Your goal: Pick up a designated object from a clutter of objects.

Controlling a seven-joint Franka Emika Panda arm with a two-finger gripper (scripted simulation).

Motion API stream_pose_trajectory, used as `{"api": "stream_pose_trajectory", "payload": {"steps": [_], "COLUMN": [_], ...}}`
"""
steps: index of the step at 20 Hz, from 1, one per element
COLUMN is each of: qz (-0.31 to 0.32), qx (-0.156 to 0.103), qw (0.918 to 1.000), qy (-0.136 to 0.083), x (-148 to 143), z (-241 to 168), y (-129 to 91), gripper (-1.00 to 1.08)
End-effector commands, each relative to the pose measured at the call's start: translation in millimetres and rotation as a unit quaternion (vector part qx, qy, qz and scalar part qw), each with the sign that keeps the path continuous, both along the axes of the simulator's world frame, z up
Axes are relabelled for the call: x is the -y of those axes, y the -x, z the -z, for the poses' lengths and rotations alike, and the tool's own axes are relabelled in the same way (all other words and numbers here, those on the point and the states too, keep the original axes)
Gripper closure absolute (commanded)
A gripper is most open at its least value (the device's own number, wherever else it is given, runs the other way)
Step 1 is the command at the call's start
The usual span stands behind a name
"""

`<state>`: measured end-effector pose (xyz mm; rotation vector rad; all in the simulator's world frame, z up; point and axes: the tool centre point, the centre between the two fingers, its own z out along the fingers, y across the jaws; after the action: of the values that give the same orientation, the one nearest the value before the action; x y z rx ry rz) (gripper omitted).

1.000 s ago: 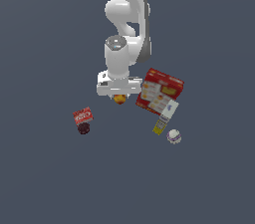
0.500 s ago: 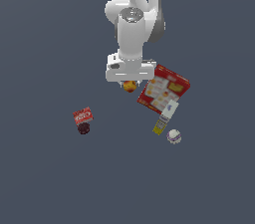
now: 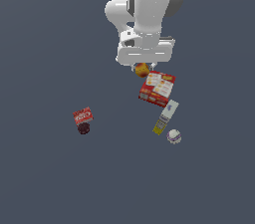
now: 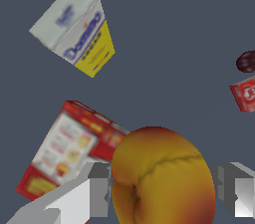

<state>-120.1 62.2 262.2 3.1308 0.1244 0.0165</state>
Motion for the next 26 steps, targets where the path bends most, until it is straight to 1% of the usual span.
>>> {"api": "stream_pose_trajectory", "payload": {"steps": [1,9,14,20,26], "qz": [-0.001,-0.003,-0.004,-0.004,-0.004], "qx": [-0.001,-0.003,-0.004,-0.005,-0.005], "qw": [1.0,1.0,1.0,1.0,1.0], "qy": [0.0,-0.002,-0.003,-0.003,-0.004], "x": [-13.4,-56.5,-78.0,-94.9,-101.4], "z": [-21.7,-90.0,-124.1,-150.9,-161.0], "y": [3.5,11.8,14.9,15.8,15.5], "gripper": [1.08,1.08,1.08,1.08,1.08]}}
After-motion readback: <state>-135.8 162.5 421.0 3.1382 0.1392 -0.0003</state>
